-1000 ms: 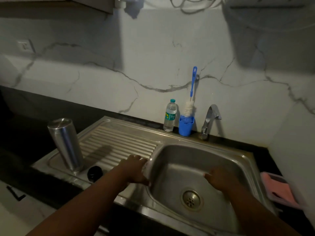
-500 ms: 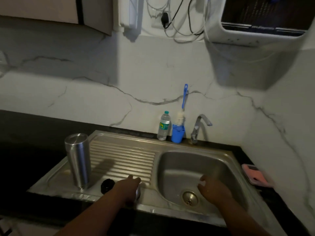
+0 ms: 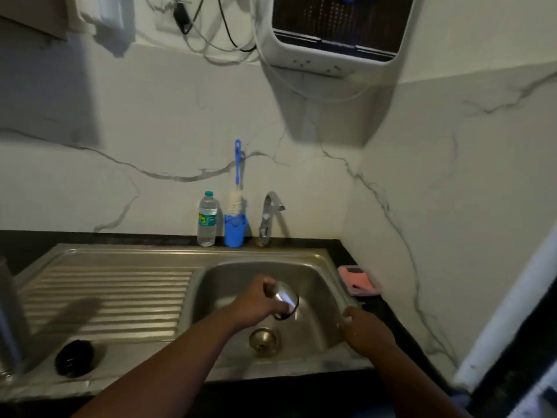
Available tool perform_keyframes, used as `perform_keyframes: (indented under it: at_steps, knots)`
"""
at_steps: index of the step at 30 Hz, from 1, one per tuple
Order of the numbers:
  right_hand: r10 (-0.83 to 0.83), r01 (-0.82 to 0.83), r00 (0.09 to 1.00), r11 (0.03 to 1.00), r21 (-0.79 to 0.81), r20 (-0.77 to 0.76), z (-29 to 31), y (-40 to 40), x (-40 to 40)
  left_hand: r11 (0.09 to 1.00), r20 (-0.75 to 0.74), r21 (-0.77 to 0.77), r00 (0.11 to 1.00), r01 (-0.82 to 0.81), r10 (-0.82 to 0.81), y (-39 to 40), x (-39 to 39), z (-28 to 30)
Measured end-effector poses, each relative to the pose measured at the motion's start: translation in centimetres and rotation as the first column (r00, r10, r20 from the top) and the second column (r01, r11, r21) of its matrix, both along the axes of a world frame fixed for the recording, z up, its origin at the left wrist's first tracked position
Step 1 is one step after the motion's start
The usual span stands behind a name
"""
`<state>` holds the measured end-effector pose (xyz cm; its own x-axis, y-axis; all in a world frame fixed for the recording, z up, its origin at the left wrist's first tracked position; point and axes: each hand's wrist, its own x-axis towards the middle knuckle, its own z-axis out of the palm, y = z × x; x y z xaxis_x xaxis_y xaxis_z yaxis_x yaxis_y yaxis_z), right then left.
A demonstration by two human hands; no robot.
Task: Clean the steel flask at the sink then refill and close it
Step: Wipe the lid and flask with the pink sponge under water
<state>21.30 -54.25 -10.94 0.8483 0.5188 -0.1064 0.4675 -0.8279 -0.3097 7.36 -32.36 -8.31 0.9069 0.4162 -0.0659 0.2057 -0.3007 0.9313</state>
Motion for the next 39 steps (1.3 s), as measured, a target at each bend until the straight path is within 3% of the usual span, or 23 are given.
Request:
perform_keyframes:
  at_steps: [4,7,11,15,20,23,27,30,32,36,39]
  knots:
    - [-0.025,0.021,0.999,0.997,0.072,0.045,0.6,-2.9,5.0,0.933,0.026,-0.358,0.999,-0.019,0.030,-3.6,5.2,-0.4]
    - [-0.014,0.006,0.999,0.989,0.146,0.049,0.8,-4.7,8.5,0.740,-0.051,-0.656,0.986,-0.152,0.157,-5.8,8.7,-1.7]
    - [0.003,-0.012,0.999,0.979,0.205,0.043,-0.1,-6.1,12.5,0.528,-0.135,-0.811,0.959,-0.251,0.247,-8.4,11.2,-2.6]
    - [0.078,-0.093,0.994,0.970,0.223,0.076,-1.2,-4.6,15.1,0.387,-0.166,-0.864,0.909,-0.321,0.382,-8.7,12.1,-3.0]
    - [0.055,-0.035,0.997,0.944,0.328,-0.051,-2.2,-1.5,18.1,0.429,-0.199,-0.821,0.894,-0.377,0.402,-6.6,13.0,-3.5]
    - [0.004,0.078,0.976,0.926,0.369,-0.217,-0.9,0.9,19.3,0.461,-0.220,-0.794,0.894,-0.397,0.391,-5.2,14.2,-3.7]
    - [-0.045,0.126,0.931,0.971,0.205,-0.361,-2.1,3.8,22.5,0.462,-0.222,-0.808,0.914,-0.367,0.339,-3.4,16.0,-4.0]
    - [-0.081,0.189,0.833,0.972,0.143,-0.547,-3.6,4.9,24.5,0.492,-0.223,-0.794,0.924,-0.358,0.312,-2.3,17.2,-4.3]
    - [-0.094,0.218,0.866,0.955,0.201,-0.491,-3.4,5.4,24.2,0.520,-0.231,-0.777,0.929,-0.354,0.287,-1.7,17.9,-4.5]
    - [-0.226,0.429,0.669,0.895,0.120,-0.708,-2.9,6.3,24.8,0.552,-0.255,-0.759,0.938,-0.346,0.236,-0.4,18.7,-5.7]
    - [-0.256,0.533,0.608,0.833,0.148,-0.751,-2.5,6.3,24.6,0.546,-0.264,-0.767,0.941,-0.337,0.209,0.3,19.2,-6.7]
